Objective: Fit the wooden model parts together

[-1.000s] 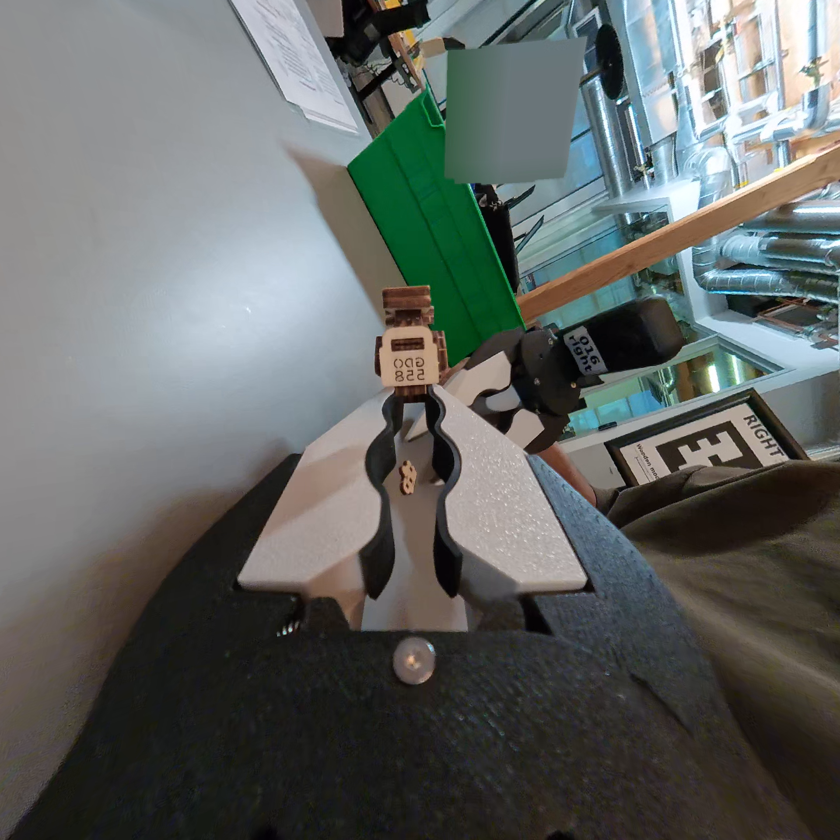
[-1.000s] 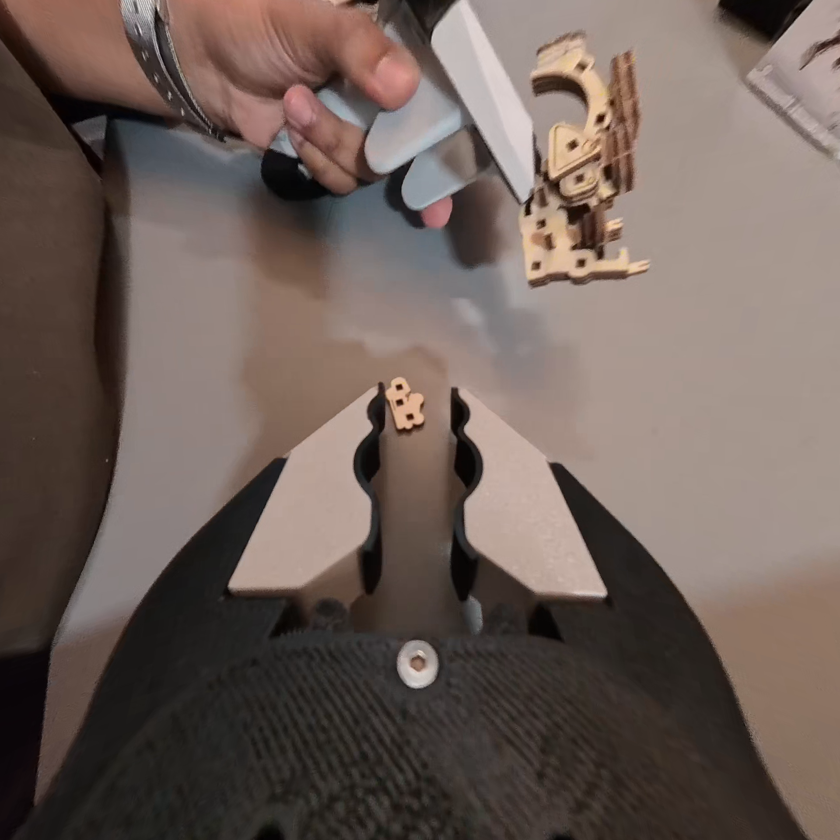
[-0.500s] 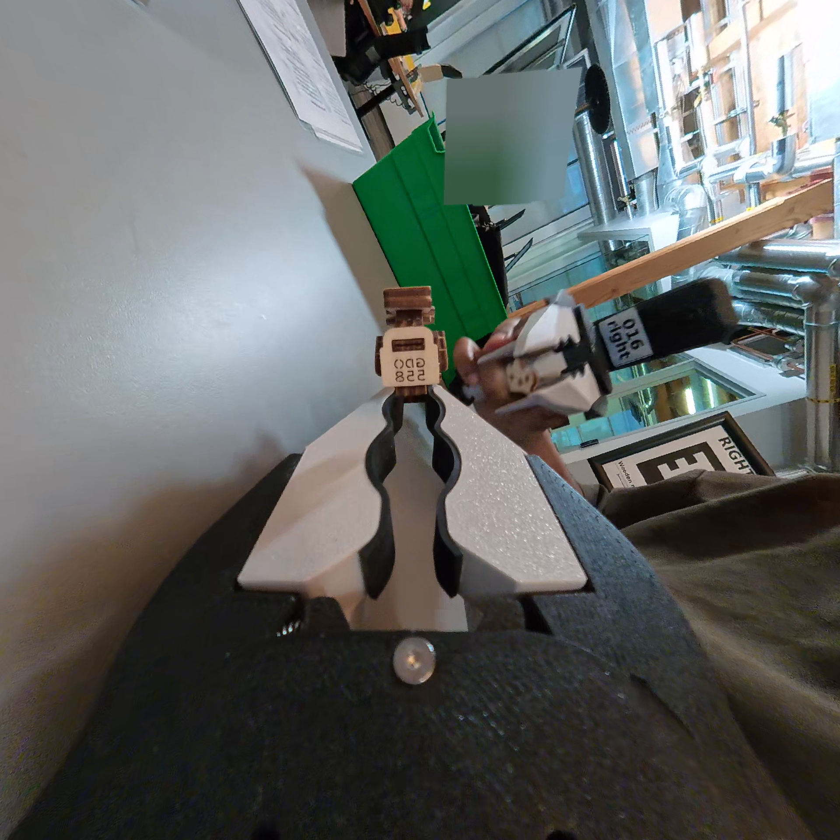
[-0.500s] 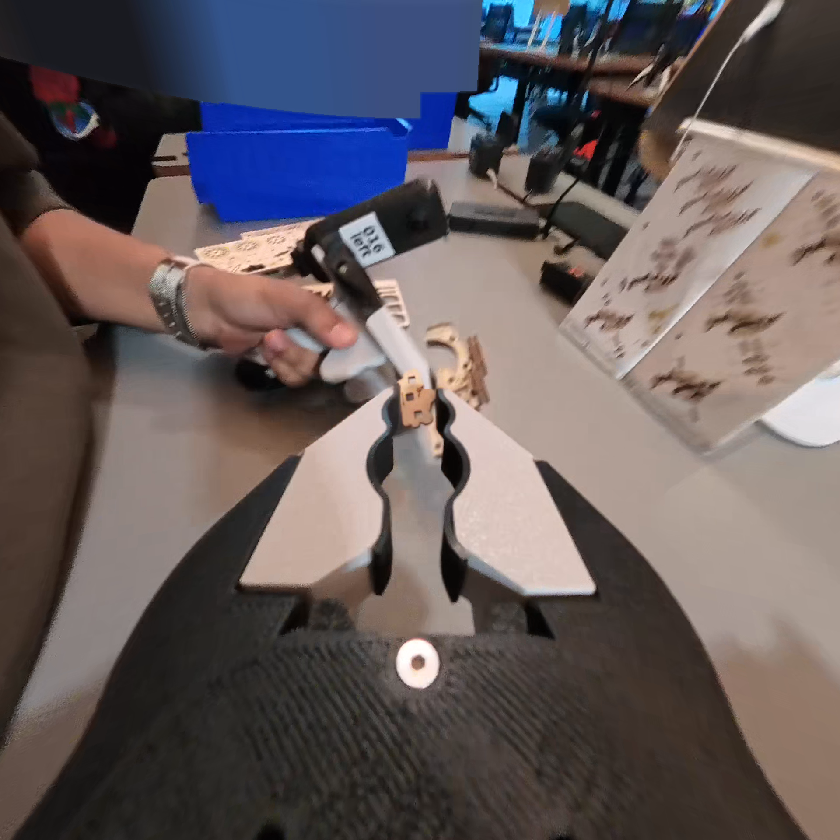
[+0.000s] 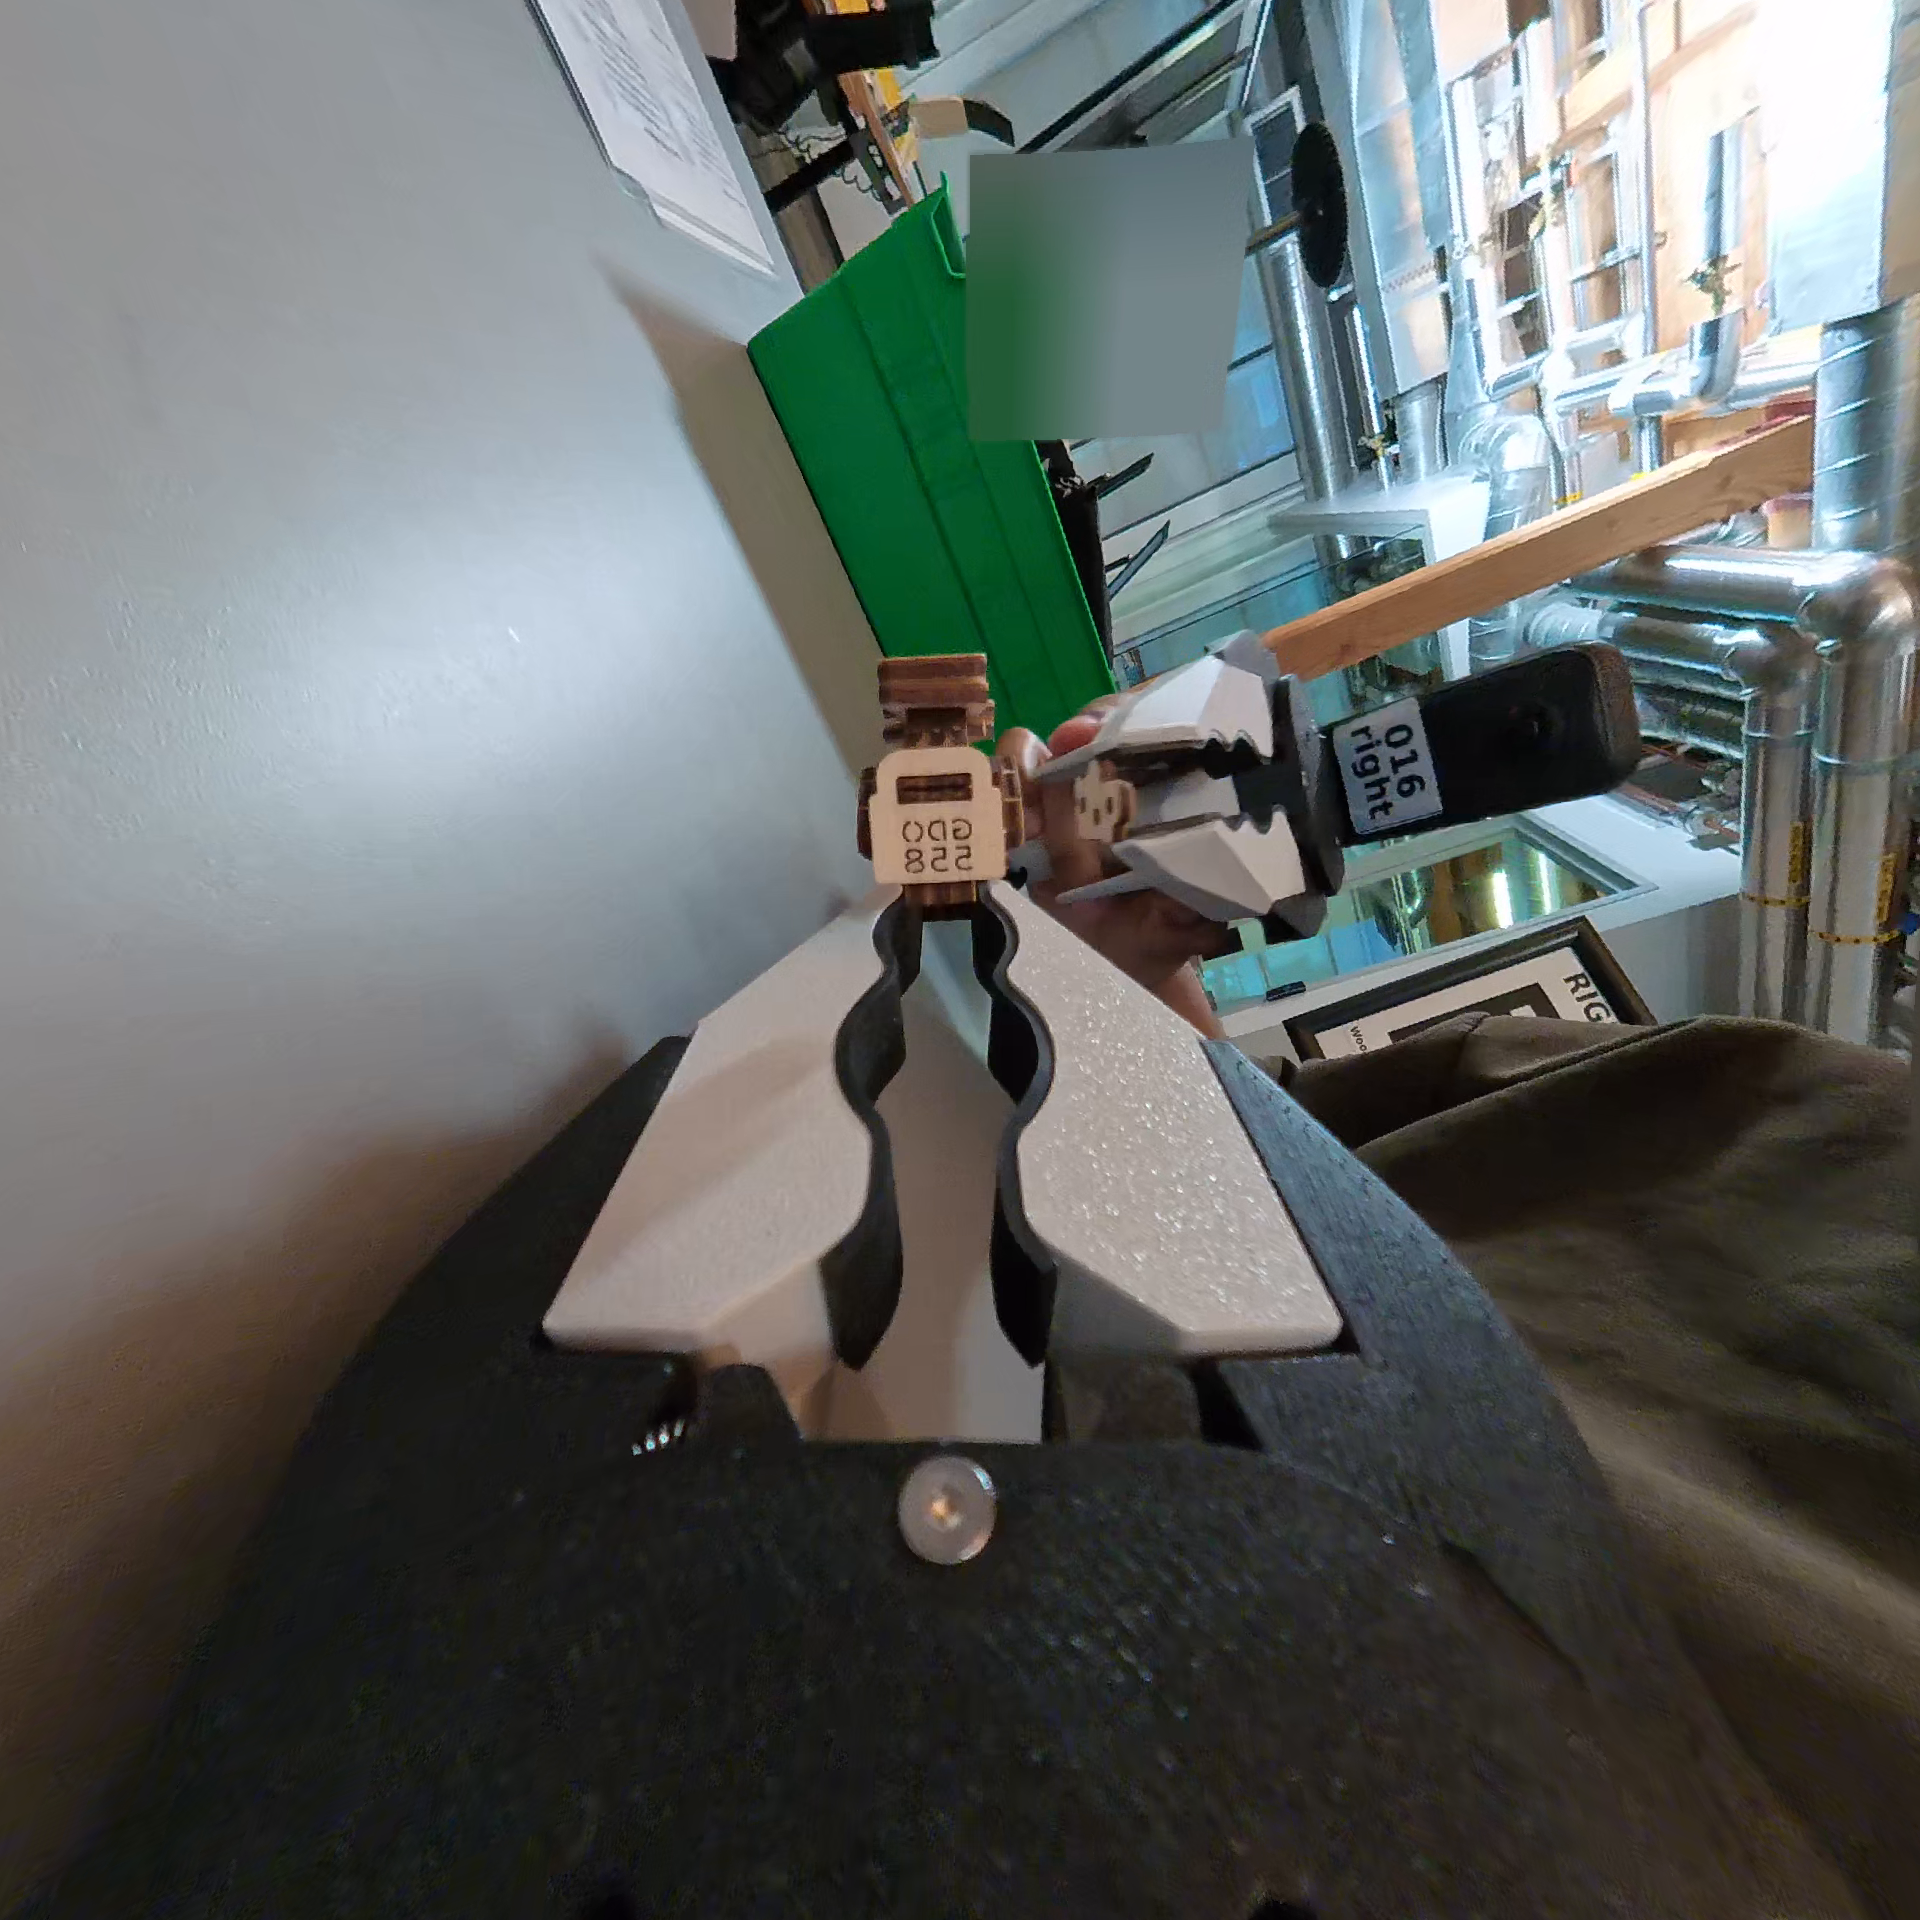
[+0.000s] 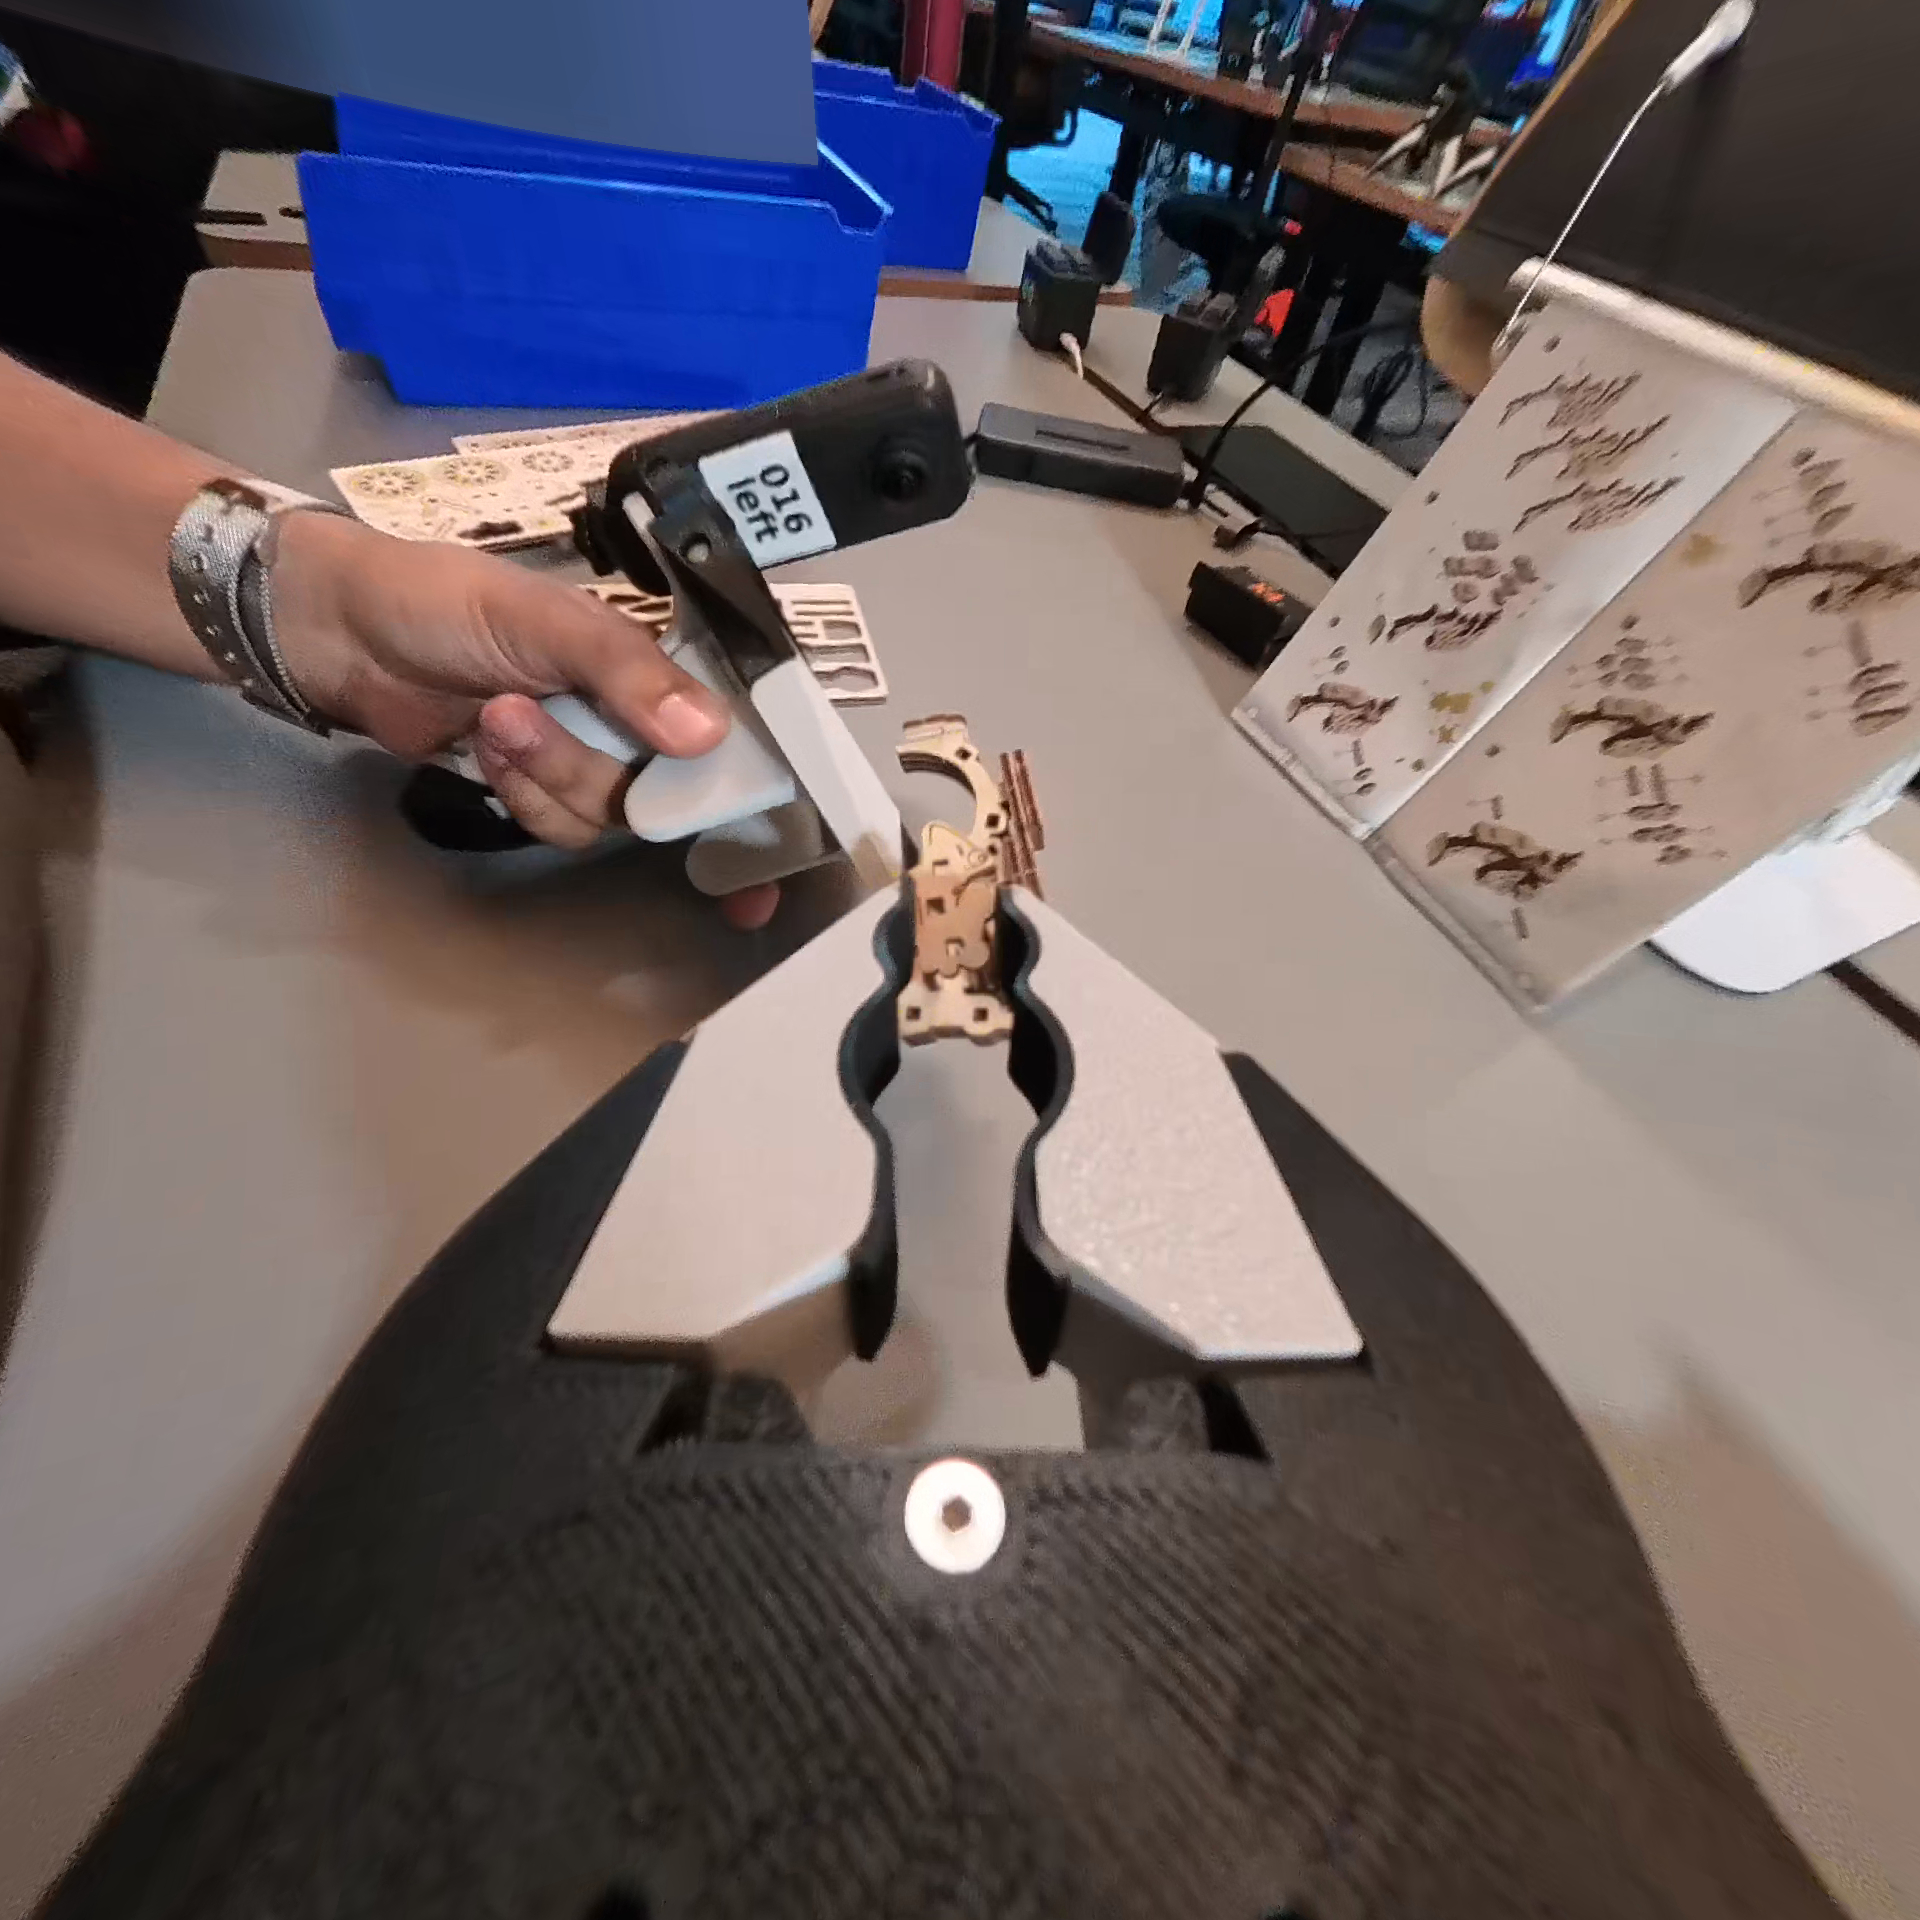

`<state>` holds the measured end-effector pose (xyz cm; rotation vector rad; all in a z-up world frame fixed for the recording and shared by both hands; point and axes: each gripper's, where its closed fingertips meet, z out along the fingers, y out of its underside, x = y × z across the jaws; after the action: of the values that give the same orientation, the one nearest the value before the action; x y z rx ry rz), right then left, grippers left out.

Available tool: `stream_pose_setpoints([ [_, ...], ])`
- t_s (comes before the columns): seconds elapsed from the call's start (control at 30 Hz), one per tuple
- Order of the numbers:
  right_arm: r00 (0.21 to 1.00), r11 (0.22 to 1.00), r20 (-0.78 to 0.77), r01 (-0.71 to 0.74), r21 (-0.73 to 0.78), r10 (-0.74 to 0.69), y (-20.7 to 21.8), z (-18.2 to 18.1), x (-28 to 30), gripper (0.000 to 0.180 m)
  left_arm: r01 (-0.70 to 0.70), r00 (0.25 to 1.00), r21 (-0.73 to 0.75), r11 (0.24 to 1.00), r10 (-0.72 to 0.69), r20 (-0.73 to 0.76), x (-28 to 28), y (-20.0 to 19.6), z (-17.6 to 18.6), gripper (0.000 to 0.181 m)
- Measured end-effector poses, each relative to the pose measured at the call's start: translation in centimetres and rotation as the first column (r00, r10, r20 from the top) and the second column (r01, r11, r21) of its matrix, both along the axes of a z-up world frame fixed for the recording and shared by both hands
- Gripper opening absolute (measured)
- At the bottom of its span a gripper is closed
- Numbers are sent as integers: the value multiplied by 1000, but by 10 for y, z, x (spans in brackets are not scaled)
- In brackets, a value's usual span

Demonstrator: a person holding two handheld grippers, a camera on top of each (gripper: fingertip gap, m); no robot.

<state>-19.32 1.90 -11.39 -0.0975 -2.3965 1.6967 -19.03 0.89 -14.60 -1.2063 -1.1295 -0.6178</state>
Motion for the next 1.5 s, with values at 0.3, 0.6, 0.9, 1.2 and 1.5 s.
stream_pose_setpoints([
  [0.3,999,998,-43,-9,65,12,-6,-11,5,13,-5,1000,-2,1000,5,9,-1,0,-2,6],
  [0.6,997,993,-73,-1,118,10,-6,-19,4,13,4,1000,-15,1000,-5,-4,1,2,-2,6],
  [0.9,996,990,-90,6,144,7,-7,-22,4,13,12,1000,-30,999,-13,-14,2,4,-3,6],
  [1.2,997,990,-74,9,143,2,-6,-23,3,13,8,1000,-42,999,-8,-18,1,4,-4,6],
  [1.5,997,993,-34,68,100,-65,-6,-12,0,13,-121,992,-24,992,121,-25,-7,-5,2,6],
])
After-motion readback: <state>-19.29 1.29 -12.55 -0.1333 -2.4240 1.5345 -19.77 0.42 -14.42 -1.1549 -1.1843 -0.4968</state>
